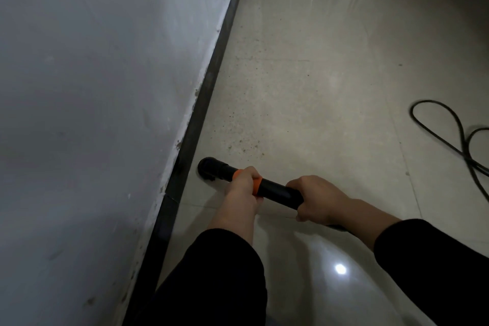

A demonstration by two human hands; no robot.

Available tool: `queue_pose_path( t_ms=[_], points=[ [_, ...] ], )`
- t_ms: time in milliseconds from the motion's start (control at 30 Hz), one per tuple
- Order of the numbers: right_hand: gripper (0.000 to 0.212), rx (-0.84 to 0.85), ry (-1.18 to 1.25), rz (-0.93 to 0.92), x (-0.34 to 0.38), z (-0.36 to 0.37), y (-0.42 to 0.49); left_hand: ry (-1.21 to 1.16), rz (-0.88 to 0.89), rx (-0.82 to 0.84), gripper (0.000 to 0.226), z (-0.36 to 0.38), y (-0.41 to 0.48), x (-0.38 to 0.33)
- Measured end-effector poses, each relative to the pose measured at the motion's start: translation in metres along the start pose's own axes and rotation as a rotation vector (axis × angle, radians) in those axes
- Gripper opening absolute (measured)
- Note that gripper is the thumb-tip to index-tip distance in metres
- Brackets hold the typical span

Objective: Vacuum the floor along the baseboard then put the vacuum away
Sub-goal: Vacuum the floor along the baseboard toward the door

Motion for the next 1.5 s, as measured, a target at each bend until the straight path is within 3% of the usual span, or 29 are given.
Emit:
queue_pose_path(
  t_ms=[500, 800, 1500],
  points=[
    [0.019, -0.078, -0.087, -0.039, 0.008, -0.001, -0.002, -0.036, 0.051, 0.016, 0.037, 0.006, 0.007, -0.007],
    [0.018, -0.107, -0.056, 0.023, -0.015, -0.009, -0.022, -0.015, 0.057, 0.029, 0.044, 0.029, 0.003, 0.007],
    [0.024, -0.137, -0.039, 0.193, -0.069, -0.031, -0.066, 0.007, 0.021, 0.095, 0.037, 0.084, -0.009, 0.046]
  ],
)
Point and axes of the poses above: each hand's wrist, its own y-axis towards the middle knuckle, its own z-axis out of the palm, x = y × z, the point moved 8 cm from there along y, towards the middle knuckle, and after that the axes turned 13 degrees about -z, right-handed, at the moved point
